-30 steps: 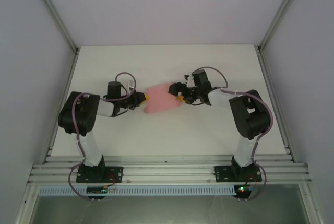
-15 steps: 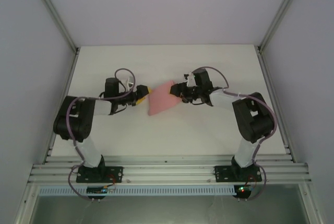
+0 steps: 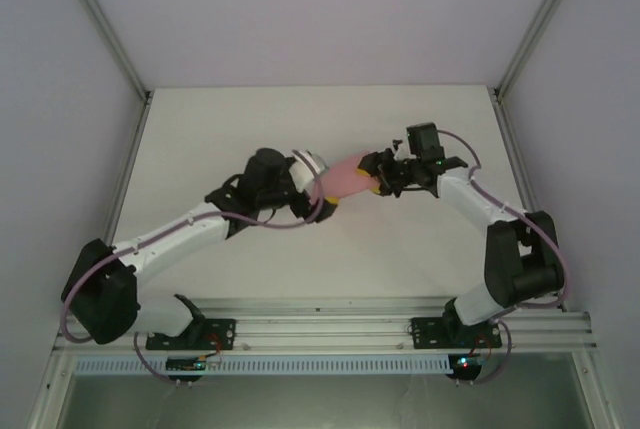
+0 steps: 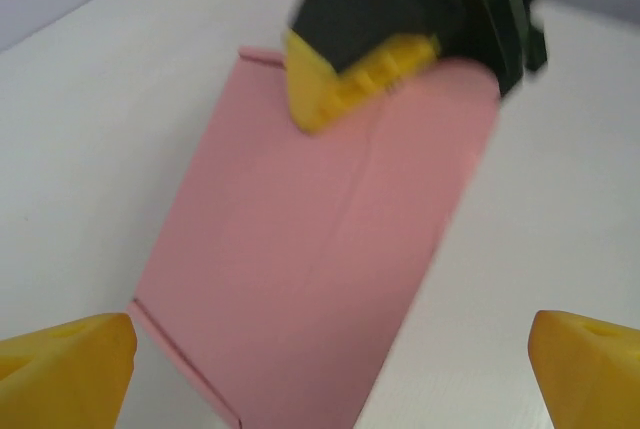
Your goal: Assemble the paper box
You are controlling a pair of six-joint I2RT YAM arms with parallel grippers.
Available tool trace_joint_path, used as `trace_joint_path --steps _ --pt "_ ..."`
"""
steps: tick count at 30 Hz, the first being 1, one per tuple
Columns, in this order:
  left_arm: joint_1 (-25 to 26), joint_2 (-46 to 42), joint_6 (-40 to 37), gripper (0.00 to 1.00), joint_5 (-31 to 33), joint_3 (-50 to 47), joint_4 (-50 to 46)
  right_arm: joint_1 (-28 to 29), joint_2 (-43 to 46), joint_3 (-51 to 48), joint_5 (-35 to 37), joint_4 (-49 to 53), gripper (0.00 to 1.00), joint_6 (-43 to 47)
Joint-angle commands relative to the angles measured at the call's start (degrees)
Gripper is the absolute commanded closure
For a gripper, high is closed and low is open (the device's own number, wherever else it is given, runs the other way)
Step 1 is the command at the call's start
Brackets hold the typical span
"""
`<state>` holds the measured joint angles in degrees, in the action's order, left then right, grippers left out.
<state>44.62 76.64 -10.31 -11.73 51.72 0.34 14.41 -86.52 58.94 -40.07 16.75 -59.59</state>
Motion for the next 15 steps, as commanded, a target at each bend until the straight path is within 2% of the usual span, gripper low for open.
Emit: trace_joint_path --steps 1,5,10,15 --pt "5.0 0.64 -15.19 0.0 13.88 -1.76 -0.04 -2.32 1.72 4.61 -3.12 14.56 0.64 -3.77" --pt "10.51 4.97 -23.01 0.0 24.51 -2.31 5.34 -4.02 1.87 4.49 -7.06 16.12 0.65 -8.95" --pt "11.15 11.1 -25.15 0.0 32.36 -0.95 11.06 -3.83 1.47 4.77 -9.64 16.48 0.65 -11.48" --pt "11.09 13.58 -25.32 0.0 32.28 -0.18 13.01 -3.21 0.87 5.81 -12.12 21.7 0.66 -8.15"
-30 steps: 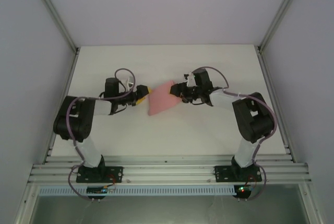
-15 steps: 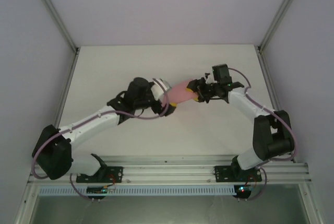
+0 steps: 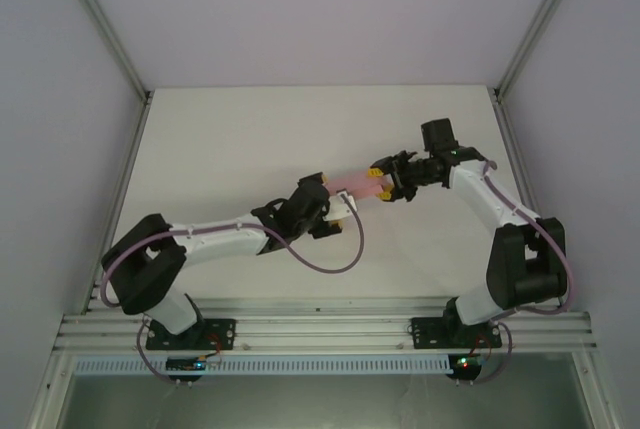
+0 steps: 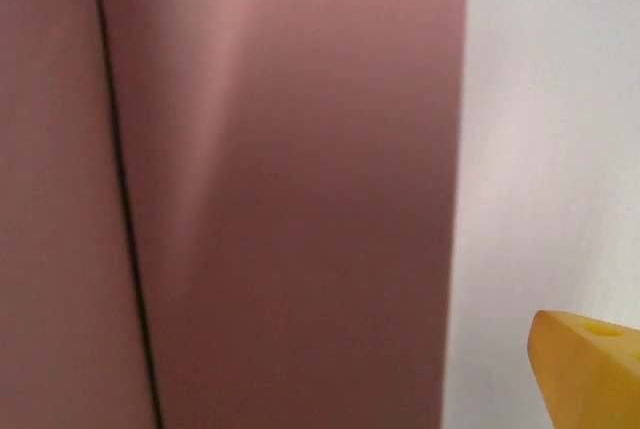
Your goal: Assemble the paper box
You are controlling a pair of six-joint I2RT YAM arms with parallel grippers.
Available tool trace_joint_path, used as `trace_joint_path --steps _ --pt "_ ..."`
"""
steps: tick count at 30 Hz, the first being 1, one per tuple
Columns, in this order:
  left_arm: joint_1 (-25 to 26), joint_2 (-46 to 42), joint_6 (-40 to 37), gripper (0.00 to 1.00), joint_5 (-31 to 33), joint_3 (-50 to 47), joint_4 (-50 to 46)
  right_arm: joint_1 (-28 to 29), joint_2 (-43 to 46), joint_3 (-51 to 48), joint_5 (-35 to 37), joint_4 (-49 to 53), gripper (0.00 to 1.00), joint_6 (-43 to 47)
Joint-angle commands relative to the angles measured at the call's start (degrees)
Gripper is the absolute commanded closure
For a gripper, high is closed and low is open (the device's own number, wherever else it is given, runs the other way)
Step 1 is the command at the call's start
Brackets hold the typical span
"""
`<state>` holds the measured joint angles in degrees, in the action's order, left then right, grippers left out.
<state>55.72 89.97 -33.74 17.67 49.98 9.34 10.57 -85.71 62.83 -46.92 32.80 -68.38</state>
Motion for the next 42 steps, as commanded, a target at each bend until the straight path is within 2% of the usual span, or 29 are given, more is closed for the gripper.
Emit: trace_joint_path --steps 1,4,10,12,14,15,16,18,20,21,22,25,30,33,36,38,42 --pt "-0.01 0.05 -1.22 0.02 2.21 1.46 4.22 0.54 0.17 1.82 -5.43 6.17 0.66 1.07" --pt "-0.73 -1.35 0.76 0.11 -1.63 0.38 5.69 0.33 0.37 0.8 -5.91 5.77 0.65 1.06" --pt "-3.39 -4.03 3.92 0.48 -6.8 -1.48 7.68 0.97 0.33 -1.31 -8.01 3.39 0.65 -0.01" --pt "-4.33 -4.87 4.03 0.55 -8.03 -1.89 7.78 0.96 0.53 -1.39 -8.23 3.33 0.65 0.24" --pt "-5.0 -5.54 3.77 0.61 -9.12 -2.17 7.37 1.03 0.72 -1.54 -8.12 3.35 0.59 0.43" --pt "-5.26 -5.76 3.56 0.63 -9.41 -2.2 7.14 0.95 0.72 -1.48 -8.06 3.37 0.5 0.8" --pt "-5.46 -6.02 3.42 0.64 -9.77 -2.24 6.67 0.95 0.94 -1.48 -6.96 3.83 0.35 1.25" --pt "-6.01 -6.56 3.22 0.68 -11.11 -2.0 4.92 0.95 1.7 -1.4 -4.25 2.5 0.35 3.15" --pt "-6.59 -7.32 3.03 0.69 -13.58 -1.05 0.17 0.95 3.31 -1.12 -0.07 0.03 0.21 5.82" --pt "-6.96 -7.62 3.19 0.69 -15.18 0.07 -4.02 0.82 4.35 -1.19 2.08 -1.99 0.08 7.08" --pt "-7.49 -7.95 3.45 0.69 -17.33 1.77 -9.45 0.2 5.65 -0.89 7.38 -1.68 0.01 9.25" --pt "-10.61 -8.0 3.13 0.69 -23.75 5.67 -23.28 0.15 9.95 -1.52 21.26 -5.96 0.01 19.41" --pt "-16.33 -6.58 -0.03 0.71 -27.51 10.73 -39.44 0.24 14.96 -5.55 27.43 -15.83 0.01 38.31" --pt "-20.02 -4.51 -4.42 0.67 -33.89 13.77 -47.94 3.81 15.42 -5.98 24.11 -17.51 0.01 52.4" --pt "-22.01 -1.36 -5.79 0.67 -33.67 16.36 -50.0 8.65 13.66 -5.1 22.35 -15.53 0.01 64.67" --pt "-22.84 1.37 -6.0 0.66 -32.26 18.74 -51.61 11.44 11.52 -3.9 22.69 -14.74 0.02 68.81" --pt "-23.37 7.19 -5.53 0.65 -31.03 24.75 -55.09 14.75 4.82 1.23 24.5 -12.88 0.07 71.42"
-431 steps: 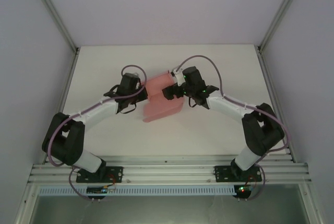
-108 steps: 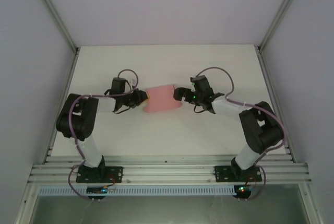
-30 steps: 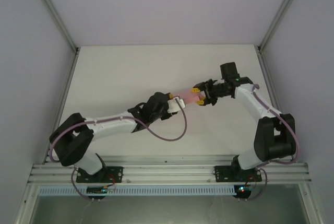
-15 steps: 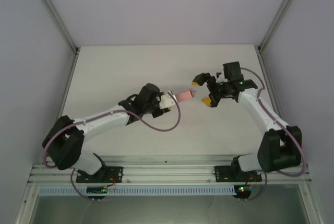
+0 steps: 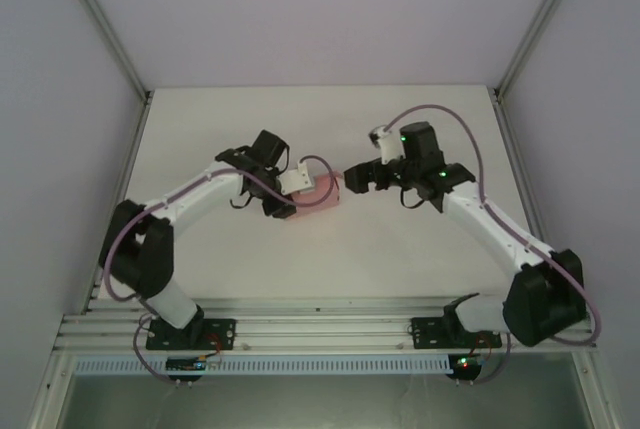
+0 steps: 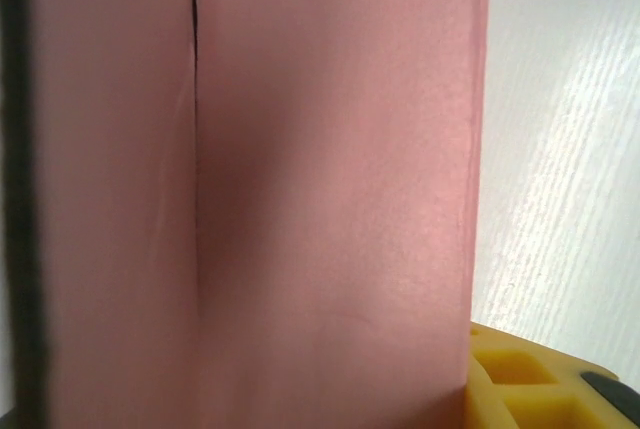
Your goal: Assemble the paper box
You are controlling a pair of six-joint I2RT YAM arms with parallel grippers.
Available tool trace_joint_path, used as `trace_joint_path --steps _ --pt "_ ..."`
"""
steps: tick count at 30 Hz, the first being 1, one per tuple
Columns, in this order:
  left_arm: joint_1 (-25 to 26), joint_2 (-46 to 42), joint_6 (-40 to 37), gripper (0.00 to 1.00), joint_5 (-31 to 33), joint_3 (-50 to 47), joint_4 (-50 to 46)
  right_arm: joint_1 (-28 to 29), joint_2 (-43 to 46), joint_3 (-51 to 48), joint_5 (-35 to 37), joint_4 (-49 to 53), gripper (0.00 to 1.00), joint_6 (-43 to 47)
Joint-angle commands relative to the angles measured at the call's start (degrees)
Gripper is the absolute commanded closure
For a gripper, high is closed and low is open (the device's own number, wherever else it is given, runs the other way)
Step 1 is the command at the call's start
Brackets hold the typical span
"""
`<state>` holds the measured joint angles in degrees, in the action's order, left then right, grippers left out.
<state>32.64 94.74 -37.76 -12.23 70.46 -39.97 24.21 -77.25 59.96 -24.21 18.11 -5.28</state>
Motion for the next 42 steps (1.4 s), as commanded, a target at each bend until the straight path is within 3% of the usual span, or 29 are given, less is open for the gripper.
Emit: trace_joint_path --steps 1,6,8,18,23,26,30,42 --pt "-0.32 3.5 -1.78 0.65 -0.93 5.02 -6.37 1.51 -5.18 5.54 2.75 2.61 0.09 8.79" --pt "-0.31 6.9 -1.53 0.65 0.69 7.71 -7.56 3.71 -11.72 11.3 5.54 6.67 0.15 13.7" --pt "-0.37 6.97 -1.55 0.64 0.46 7.64 -7.27 4.26 -13.7 13.06 7.54 8.24 0.25 13.89" --pt "-0.39 6.86 -1.62 0.62 -0.89 6.62 -5.9 4.75 -20.73 16.37 4.0 11.71 0.47 14.93" --pt "-0.32 7.09 -0.83 0.62 -0.69 6.79 -5.86 4.36 -21.38 17.14 4.31 10.68 0.78 13.5" --pt "-0.36 7.04 -0.76 0.62 -0.62 6.61 -5.3 4.52 -21.66 18.15 3.39 11.41 0.91 11.57" --pt "-0.35 7.58 -0.21 0.62 -0.77 7.13 -4.79 5.47 -22.16 20.24 1.28 15.82 0.96 7.66" --pt "-0.36 9.98 1.28 0.63 -1.12 9.44 -3.99 9.42 -20.58 17.22 9.61 14.94 1.0 -7.31"
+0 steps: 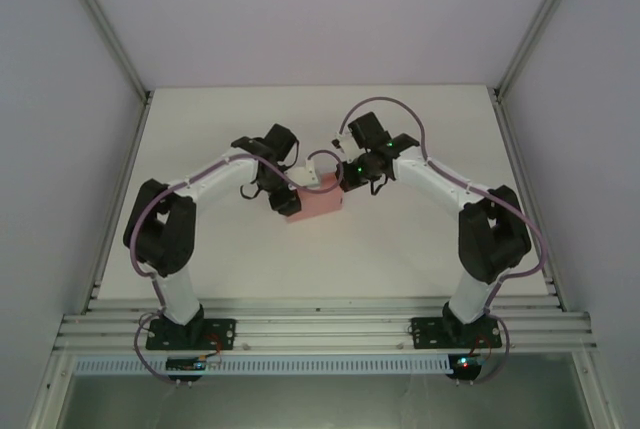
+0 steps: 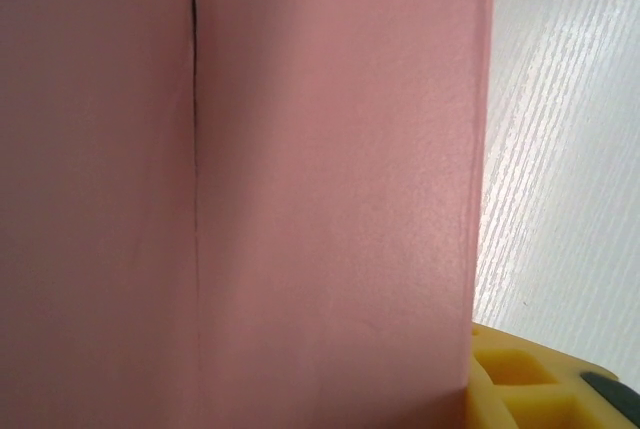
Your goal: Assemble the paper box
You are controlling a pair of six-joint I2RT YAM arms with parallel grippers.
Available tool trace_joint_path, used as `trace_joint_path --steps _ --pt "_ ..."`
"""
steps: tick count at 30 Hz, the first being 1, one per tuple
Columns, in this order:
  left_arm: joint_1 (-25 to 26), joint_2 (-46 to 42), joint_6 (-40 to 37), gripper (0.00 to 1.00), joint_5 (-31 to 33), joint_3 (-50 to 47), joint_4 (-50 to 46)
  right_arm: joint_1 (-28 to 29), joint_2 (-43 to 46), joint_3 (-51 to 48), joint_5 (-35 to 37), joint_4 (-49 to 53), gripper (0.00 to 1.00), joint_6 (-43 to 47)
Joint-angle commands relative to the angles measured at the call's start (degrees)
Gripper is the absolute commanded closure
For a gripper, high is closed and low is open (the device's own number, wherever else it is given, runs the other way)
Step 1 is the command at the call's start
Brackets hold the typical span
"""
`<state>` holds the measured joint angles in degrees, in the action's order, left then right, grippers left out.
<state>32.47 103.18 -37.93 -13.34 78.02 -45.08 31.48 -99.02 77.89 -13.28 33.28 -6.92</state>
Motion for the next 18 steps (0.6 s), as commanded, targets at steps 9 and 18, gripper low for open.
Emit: trace_joint_path --steps 9,18 --pt "-0.14 2.51 2.25 0.61 -0.07 2.58 1.37 2.35 2.87 -8.7 2.49 -6.48 1.0 -7.53" --pt "-0.14 2.05 4.18 0.5 0.75 2.53 1.74 6.49 2.81 -17.8 17.34 -10.97 1.0 -5.71"
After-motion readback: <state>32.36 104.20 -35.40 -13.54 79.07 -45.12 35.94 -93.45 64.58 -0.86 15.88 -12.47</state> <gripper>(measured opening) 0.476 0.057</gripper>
